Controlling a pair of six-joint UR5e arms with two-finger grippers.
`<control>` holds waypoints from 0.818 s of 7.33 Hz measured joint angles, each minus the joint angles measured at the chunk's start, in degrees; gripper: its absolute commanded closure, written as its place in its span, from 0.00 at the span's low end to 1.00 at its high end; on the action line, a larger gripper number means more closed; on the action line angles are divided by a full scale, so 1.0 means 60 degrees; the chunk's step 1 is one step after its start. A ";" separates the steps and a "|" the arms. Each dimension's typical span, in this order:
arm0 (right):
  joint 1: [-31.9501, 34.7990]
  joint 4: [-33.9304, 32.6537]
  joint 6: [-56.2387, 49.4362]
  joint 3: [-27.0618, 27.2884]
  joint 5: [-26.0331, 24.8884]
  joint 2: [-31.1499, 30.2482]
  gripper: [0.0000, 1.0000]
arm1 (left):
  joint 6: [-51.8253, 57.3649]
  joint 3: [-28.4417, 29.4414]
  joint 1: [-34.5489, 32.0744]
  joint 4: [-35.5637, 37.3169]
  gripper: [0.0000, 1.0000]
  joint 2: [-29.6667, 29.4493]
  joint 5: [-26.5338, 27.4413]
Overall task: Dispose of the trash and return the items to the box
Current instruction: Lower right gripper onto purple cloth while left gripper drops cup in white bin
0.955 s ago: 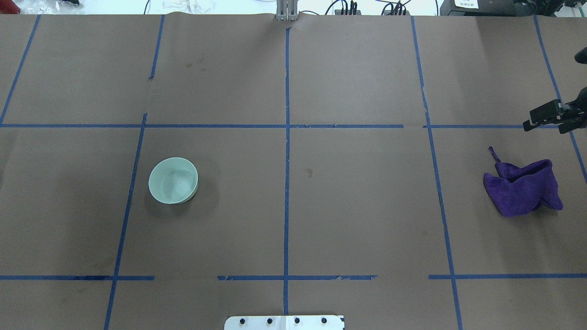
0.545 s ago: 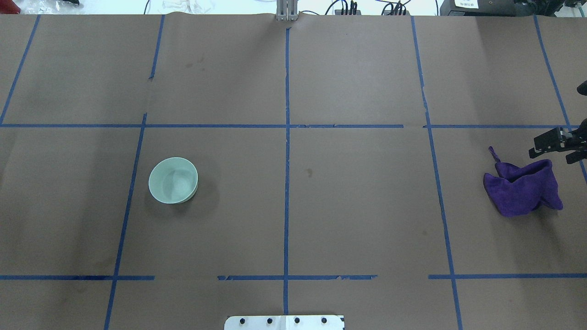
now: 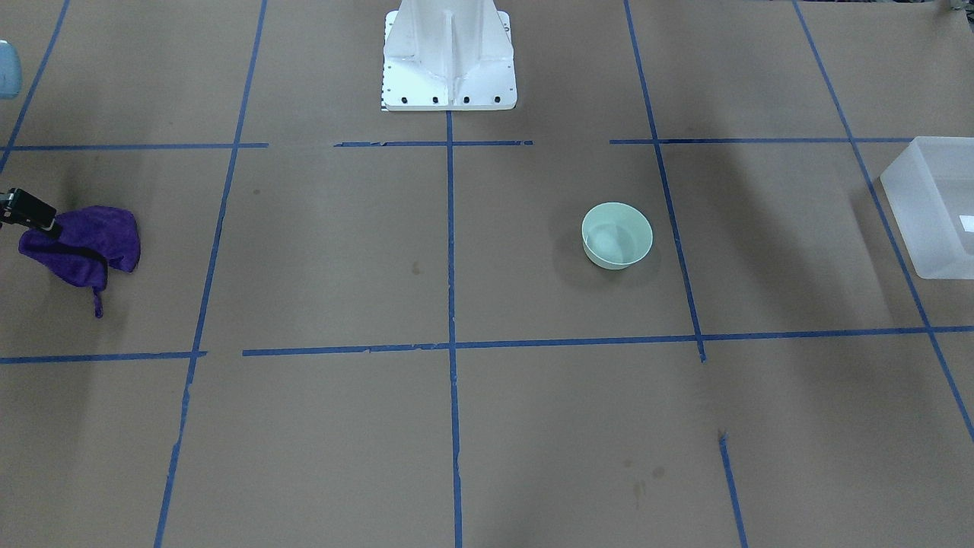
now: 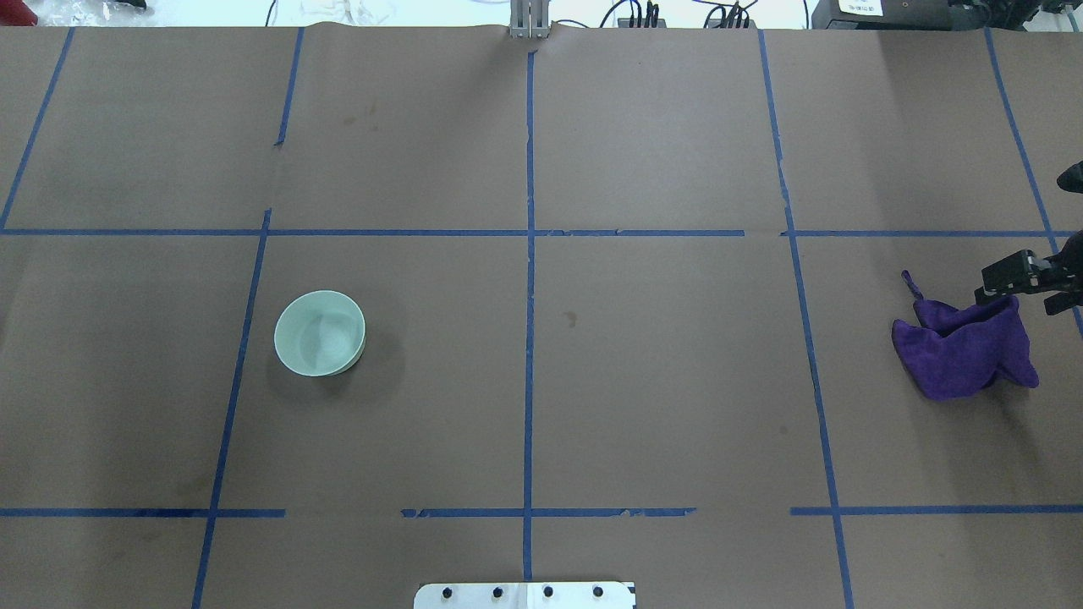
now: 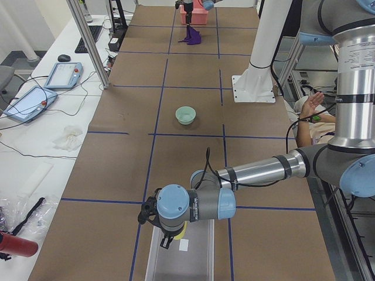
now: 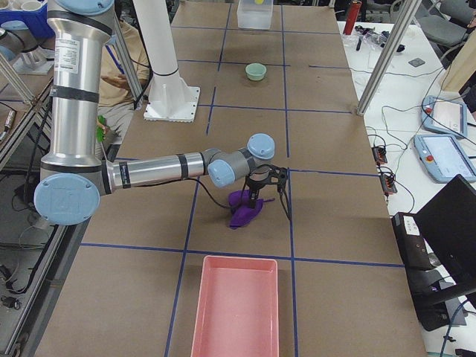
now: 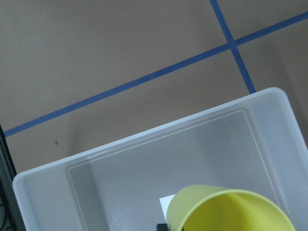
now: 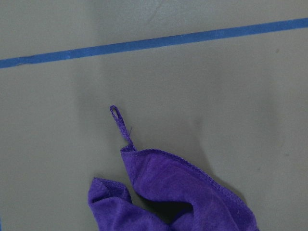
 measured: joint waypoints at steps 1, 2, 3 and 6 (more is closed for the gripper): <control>-0.0075 0.0000 0.0006 -0.0013 -0.0026 -0.0001 0.00 | -0.0186 0.0328 0.0300 -0.0415 1.00 0.0032 -0.0314; -0.0128 0.0000 0.0007 -0.0024 -0.0039 0.0003 0.00 | -0.0404 0.0559 0.0720 -0.0805 1.00 0.0042 -0.0615; -0.0155 0.0000 0.0005 -0.0042 -0.0044 0.0006 0.00 | -0.0822 0.0708 0.1237 -0.1238 0.98 0.0046 -0.0875; -0.0266 0.0000 -0.0002 -0.0306 -0.0203 0.0037 0.00 | -0.1470 0.1038 0.2023 -0.2157 0.32 0.0033 -0.0980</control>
